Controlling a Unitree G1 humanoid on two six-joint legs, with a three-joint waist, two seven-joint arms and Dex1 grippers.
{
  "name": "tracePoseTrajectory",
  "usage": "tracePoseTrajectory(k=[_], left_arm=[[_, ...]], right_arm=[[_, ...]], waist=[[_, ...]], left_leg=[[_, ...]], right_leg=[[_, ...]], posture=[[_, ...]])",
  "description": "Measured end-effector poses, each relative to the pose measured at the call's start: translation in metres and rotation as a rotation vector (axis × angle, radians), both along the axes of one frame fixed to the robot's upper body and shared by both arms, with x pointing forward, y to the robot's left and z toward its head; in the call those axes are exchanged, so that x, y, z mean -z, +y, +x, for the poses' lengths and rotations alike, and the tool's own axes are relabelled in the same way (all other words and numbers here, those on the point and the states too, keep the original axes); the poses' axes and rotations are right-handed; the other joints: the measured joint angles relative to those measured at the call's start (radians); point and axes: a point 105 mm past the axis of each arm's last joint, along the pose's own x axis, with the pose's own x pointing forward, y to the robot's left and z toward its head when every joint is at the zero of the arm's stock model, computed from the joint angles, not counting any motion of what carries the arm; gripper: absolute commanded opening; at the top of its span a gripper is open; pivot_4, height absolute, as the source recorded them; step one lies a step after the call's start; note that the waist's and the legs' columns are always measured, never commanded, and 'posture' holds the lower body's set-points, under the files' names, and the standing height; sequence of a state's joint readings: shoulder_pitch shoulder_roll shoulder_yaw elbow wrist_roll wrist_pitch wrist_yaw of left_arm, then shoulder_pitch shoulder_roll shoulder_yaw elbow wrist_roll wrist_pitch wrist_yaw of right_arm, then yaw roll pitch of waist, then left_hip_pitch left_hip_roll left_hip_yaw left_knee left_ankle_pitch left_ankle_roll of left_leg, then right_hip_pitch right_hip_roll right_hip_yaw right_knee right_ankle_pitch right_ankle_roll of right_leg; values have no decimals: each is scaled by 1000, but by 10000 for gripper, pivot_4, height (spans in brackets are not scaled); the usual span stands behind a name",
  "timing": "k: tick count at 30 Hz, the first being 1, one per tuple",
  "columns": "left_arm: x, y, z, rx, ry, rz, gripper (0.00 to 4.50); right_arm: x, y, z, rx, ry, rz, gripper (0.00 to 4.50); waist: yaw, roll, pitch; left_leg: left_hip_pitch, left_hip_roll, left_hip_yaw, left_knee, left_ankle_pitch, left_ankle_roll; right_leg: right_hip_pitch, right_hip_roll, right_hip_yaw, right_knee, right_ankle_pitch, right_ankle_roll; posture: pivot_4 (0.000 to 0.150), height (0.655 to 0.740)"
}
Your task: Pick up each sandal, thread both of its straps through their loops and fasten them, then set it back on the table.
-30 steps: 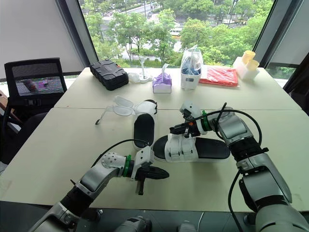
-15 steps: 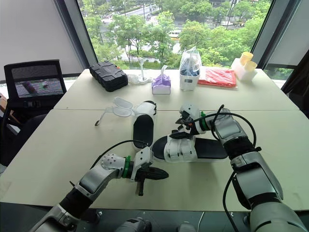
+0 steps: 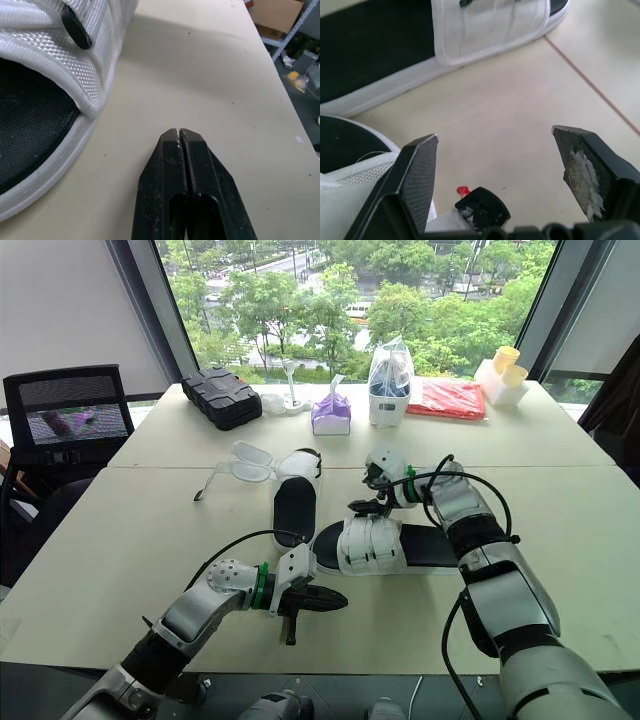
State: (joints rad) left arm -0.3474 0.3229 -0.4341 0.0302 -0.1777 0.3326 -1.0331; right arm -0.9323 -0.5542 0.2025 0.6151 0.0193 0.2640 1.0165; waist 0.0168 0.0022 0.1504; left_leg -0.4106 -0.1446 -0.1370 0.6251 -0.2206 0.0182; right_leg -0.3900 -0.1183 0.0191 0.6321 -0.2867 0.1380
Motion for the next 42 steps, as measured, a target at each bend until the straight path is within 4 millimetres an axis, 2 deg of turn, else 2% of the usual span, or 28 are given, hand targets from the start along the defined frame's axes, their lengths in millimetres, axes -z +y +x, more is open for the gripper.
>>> tracePoseTrajectory(k=[3,5,7,10,12,15,20,23,28,34,42], left_arm=[[0,2,2,-25,-10,-13,0],[-2,4,4,-52,-2,-31,0],[-4,7,8,-85,11,-45,0],[-11,22,19,-169,18,-55,0],[-21,35,25,-215,19,-69,0],[-35,46,27,-239,37,-94,0],[-53,67,30,-270,62,-113,0],[-63,72,33,-279,63,-131,0],[-67,76,34,-287,71,-139,0],[-79,77,42,-311,46,-155,0],[-80,92,46,-386,37,-152,0]], right_arm=[[-36,-10,-6,12,-153,9,39162],[-46,-16,-14,37,-227,20,39162],[-46,-25,-18,68,-279,8,39162],[-43,-50,-30,97,-416,-139,39162],[-39,-63,-41,66,-525,-278,39162],[-29,-69,-58,-29,-650,-416,39162],[-23,-62,-83,-250,-855,-554,39162],[-16,-56,-95,-360,-915,-578,39162],[0,-50,-107,-495,-965,-582,39162],[15,-22,-102,-723,-1025,-599,39162],[26,5,-92,-873,-1113,-589,39162]], waist=[[-4,0,0],[-4,0,0],[-4,0,0],[-2,0,1],[-4,0,1],[-10,0,1],[-15,0,2],[-12,0,2],[-12,0,3],[-29,0,3],[-32,-1,4]], left_leg=[[0,0,0,-1,0,-1],[0,1,0,-1,0,-1],[0,1,0,-1,0,0],[-1,1,0,-2,1,0],[-2,1,1,-4,1,0],[-2,1,3,-5,4,-5],[-1,2,4,-6,6,-7],[0,2,4,-6,6,-7],[0,2,4,-6,6,-8],[1,2,4,-7,8,-11],[1,2,4,-12,11,-15]], right_leg=[[0,0,0,0,0,0],[0,0,0,0,0,0],[-1,0,0,0,0,0],[-3,0,0,0,0,0],[-5,0,1,0,0,1],[-5,0,3,1,0,1],[-3,1,4,3,0,0],[-3,1,4,3,-1,0],[-3,2,4,3,-1,0],[-3,2,5,4,-1,0],[-9,4,7,11,-2,-2]], posture=[[1500,7400],[1500,7400],[1500,7400],[1500,7400],[1500,7400],[1500,7400],[1500,7400],[1500,7400],[1500,7400],[1500,7400],[1500,7400]])
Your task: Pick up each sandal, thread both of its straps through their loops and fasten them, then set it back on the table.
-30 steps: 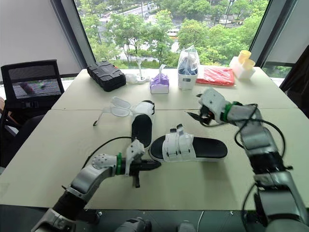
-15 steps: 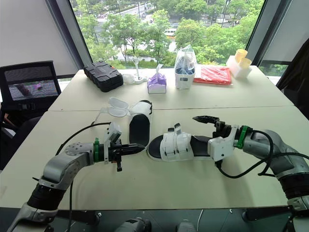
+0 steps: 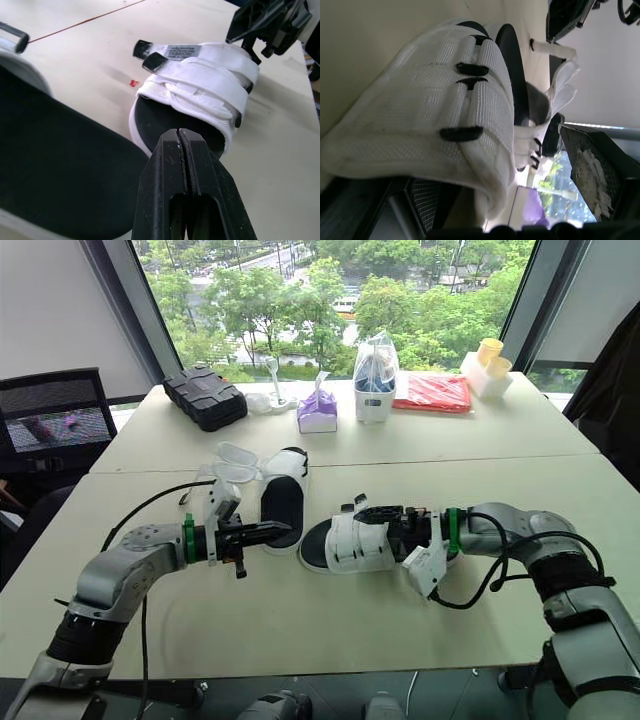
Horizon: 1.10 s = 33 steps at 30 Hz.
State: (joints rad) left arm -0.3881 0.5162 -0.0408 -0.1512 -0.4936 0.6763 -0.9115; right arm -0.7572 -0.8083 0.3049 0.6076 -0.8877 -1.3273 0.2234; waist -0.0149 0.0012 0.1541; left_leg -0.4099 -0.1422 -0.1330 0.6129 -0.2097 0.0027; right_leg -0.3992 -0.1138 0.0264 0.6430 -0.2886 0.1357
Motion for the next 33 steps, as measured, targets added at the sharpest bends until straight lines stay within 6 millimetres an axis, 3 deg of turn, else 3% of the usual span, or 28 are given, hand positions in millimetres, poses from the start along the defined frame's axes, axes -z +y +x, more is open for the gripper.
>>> tracePoseTrajectory(k=[1,4,10,18,22,25,30,33], left_arm=[[1,1,-1,-6,4,1,0],[2,5,-3,-26,11,-4,0],[-4,9,-3,-59,-10,-8,0],[-6,12,0,-107,-21,-21,0],[-6,14,1,-121,-24,-21,0],[-6,13,1,-121,-29,-28,0],[-9,10,6,-125,-45,-53,0],[-11,8,10,-130,-55,-67,0]], right_arm=[[1,4,2,-15,-8,-3,39162],[4,11,5,-44,-25,-19,31144],[5,14,11,-66,-53,-28,155],[3,6,15,-39,-78,-10,155],[-23,-12,32,124,-103,94,155],[-49,-28,55,306,-136,183,155],[-103,-86,113,824,-242,324,155],[-111,-110,131,1038,-285,345,155]], waist=[[0,0,0],[3,-1,0],[2,-1,0],[2,-1,0],[-1,-1,1],[-4,-1,1],[-2,-1,1],[-2,-1,1]], left_leg=[[0,0,0,0,1,-1],[0,0,0,0,2,-3],[0,0,-1,0,3,-4],[0,0,-1,-1,3,-5],[0,1,-1,-1,3,-5],[0,1,-1,-1,3,-5],[0,1,-1,-1,3,-4],[0,1,-1,-1,3,-5]], right_leg=[[-1,0,0,3,-1,-1],[-6,0,0,6,-2,-4],[-6,1,1,7,-3,-4],[-5,1,1,8,-3,-4],[-3,1,1,7,-3,-4],[-3,1,1,7,-3,-4],[-3,1,1,7,-3,-5],[-3,1,1,7,-3,-5]], posture=[[1500,7400],[1500,7400],[1500,7400],[1500,7400],[1500,7400],[1500,7400],[1500,7400],[1500,7400]])
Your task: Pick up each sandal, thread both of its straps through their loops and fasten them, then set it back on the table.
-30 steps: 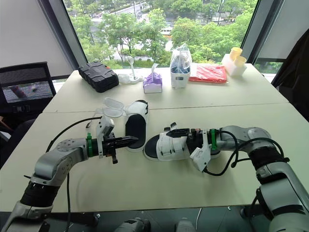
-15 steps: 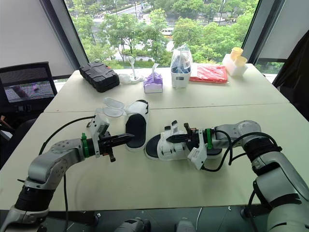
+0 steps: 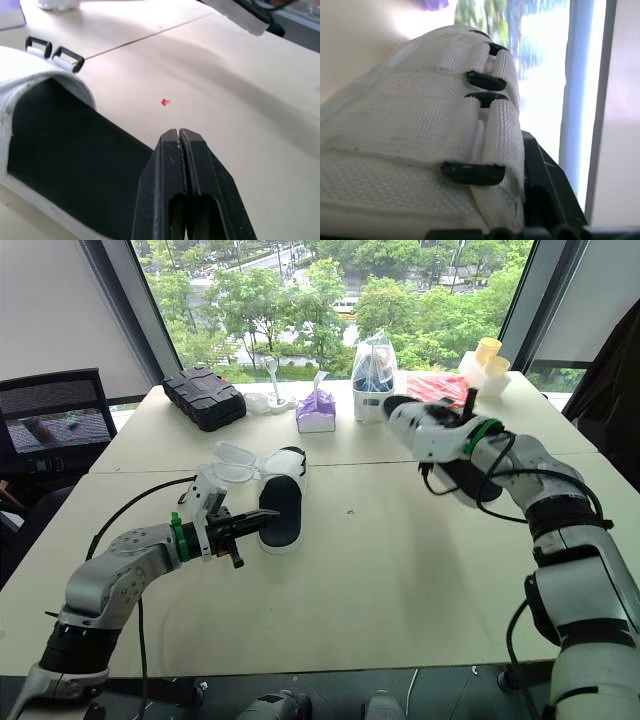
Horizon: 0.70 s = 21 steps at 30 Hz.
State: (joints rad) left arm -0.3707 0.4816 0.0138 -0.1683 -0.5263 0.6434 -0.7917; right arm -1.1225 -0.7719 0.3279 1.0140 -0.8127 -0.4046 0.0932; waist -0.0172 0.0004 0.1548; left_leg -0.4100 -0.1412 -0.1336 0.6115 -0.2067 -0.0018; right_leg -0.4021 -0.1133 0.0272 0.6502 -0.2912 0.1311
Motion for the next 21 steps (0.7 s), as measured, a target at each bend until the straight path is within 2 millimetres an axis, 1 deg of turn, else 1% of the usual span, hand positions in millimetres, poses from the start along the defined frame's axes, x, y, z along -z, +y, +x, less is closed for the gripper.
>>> tracePoseTrajectory(k=[1,4,6,8,11,16,21], left_arm=[[1,-1,1,-5,1,-4,0],[0,-3,4,-7,-6,-2,0],[-3,-4,7,-10,-24,-8,0],[-5,-6,8,-13,-41,-14,0],[-3,-5,12,-37,-44,-15,0],[-4,-7,13,-50,-50,-23,0],[-1,-6,11,-60,-46,-21,0]], right_arm=[[6,-8,5,74,17,-7,155],[31,-22,12,216,75,-26,155],[48,-27,13,282,116,-30,155],[58,-30,13,330,142,-38,155],[62,-35,13,394,140,-40,155],[56,-41,12,453,116,-20,155],[60,-46,11,501,133,19,155]], waist=[[0,0,0],[-2,0,0],[-3,0,0],[-4,0,0],[-4,0,0],[-4,1,0],[-6,0,0]], left_leg=[[0,0,0,0,0,0],[-1,0,0,0,0,0],[-1,0,0,0,0,0],[-1,0,1,0,0,0],[-1,0,1,-1,0,0],[-1,0,1,-1,0,0],[-1,0,1,0,0,0]], right_leg=[[0,0,0,0,0,0],[-1,0,0,0,0,0],[-2,0,0,0,0,0],[-2,0,0,0,0,0],[-2,0,0,0,0,0],[-2,0,0,1,0,0],[-2,0,0,1,0,0]], posture=[[1500,7400],[1500,7400],[1500,7400],[1500,7400],[1500,7400],[1500,7400],[1500,7400]])
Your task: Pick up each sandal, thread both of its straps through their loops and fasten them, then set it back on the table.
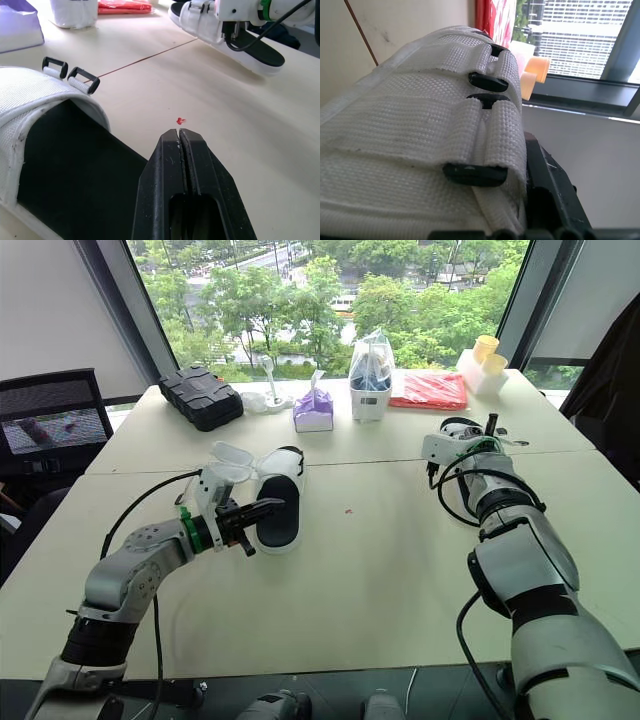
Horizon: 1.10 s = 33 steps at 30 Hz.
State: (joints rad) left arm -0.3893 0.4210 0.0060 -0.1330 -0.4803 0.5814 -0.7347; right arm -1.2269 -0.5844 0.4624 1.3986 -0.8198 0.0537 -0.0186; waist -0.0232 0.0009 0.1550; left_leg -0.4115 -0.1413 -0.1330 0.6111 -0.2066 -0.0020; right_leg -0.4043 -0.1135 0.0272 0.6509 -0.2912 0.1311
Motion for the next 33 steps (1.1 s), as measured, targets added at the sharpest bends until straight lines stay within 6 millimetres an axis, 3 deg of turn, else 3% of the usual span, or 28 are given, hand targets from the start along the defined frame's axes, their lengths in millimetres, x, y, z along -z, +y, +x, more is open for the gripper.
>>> tracePoseTrajectory(k=[2,6,11,20,24,28,33], left_arm=[[1,0,0,1,2,3,0],[5,-3,-2,21,6,35,0],[-2,4,3,-8,-48,91,0],[-9,9,10,-26,-89,116,0],[-10,15,15,-53,-146,185,0],[-14,20,23,-99,-224,255,0],[-21,29,31,-129,-330,354,0]], right_arm=[[1,-1,0,9,9,4,155],[6,3,0,12,33,22,18059],[11,8,1,4,43,47,44147],[26,18,1,-48,141,67,44147],[28,8,-10,-139,161,74,44147],[35,5,-47,-216,171,111,44147],[35,23,-100,-218,252,398,44147]], waist=[[0,0,0],[-2,0,0],[-8,0,0],[-22,0,0],[-13,-1,0],[9,-1,-1],[8,-1,-1]], left_leg=[[0,0,0,0,0,0],[0,0,0,0,0,0],[0,0,0,0,0,0],[0,0,0,1,0,0],[0,0,-3,2,0,0],[0,0,-2,2,0,0],[2,1,-2,4,-3,4]], right_leg=[[0,0,0,0,0,0],[0,0,0,0,0,0],[0,0,0,0,0,0],[0,0,-1,1,0,0],[2,0,-2,1,0,0],[2,0,-2,1,0,0],[5,0,-2,1,0,1]], posture=[[1500,7400],[1500,7400],[1500,7400],[1500,7400],[1500,7400],[1500,7400],[1500,7400]])
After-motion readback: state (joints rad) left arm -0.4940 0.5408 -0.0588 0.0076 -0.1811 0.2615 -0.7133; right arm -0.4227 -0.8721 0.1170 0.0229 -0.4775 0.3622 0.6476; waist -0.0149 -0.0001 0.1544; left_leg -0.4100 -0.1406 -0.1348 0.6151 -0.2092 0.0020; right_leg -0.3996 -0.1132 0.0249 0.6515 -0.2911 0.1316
